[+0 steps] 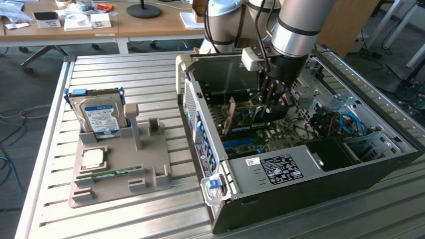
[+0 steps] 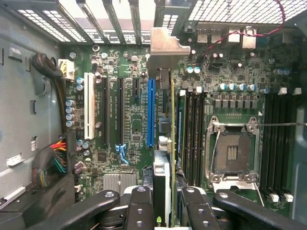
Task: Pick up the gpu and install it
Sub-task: 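Insert the gpu into the slot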
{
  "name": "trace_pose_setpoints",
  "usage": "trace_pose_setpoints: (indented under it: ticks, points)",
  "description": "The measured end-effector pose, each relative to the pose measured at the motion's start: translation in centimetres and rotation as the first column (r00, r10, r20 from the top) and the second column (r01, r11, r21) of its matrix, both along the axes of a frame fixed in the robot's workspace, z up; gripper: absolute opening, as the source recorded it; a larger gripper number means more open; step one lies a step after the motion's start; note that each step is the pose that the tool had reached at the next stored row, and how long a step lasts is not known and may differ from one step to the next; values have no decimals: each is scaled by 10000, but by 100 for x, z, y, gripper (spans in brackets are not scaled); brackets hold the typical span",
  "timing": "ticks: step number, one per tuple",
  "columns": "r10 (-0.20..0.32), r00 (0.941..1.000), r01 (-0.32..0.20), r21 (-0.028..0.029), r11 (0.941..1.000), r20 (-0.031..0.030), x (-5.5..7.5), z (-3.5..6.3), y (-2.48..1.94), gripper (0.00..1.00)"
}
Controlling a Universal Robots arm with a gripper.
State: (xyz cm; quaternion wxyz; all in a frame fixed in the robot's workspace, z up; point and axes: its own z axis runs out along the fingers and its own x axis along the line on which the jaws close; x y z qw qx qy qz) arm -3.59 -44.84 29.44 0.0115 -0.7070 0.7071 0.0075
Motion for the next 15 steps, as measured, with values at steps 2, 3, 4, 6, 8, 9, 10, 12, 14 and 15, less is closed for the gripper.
trace_pose_setpoints:
  ticks: [2, 3, 4, 6, 8, 9, 10, 12, 14, 15]
  points:
    - [1, 10000, -1, -2, 10000, -1, -1, 0, 0, 27]
    - [1, 10000, -1, -3, 10000, -1, -1, 0, 0, 27]
    - [1, 10000, -1, -2, 10000, 0, -1, 0, 0, 27]
    - [0, 10000, 0, -1, 10000, 0, -1, -1, 0, 27]
    - [0, 10000, 0, 1, 10000, 1, -2, -5, 0, 27]
    - [-2, 10000, 2, 4, 10000, 2, -4, -12, 1, 27]
    - [-1, 10000, 1, 1, 10000, 1, -5, -14, 0, 27]
    - [0, 10000, 0, -2, 10000, 0, -6, -15, 0, 27]
    - [0, 10000, 0, -1, 10000, 0, -6, -16, 0, 27]
    - [0, 10000, 0, -1, 10000, 0, -6, -16, 0, 27]
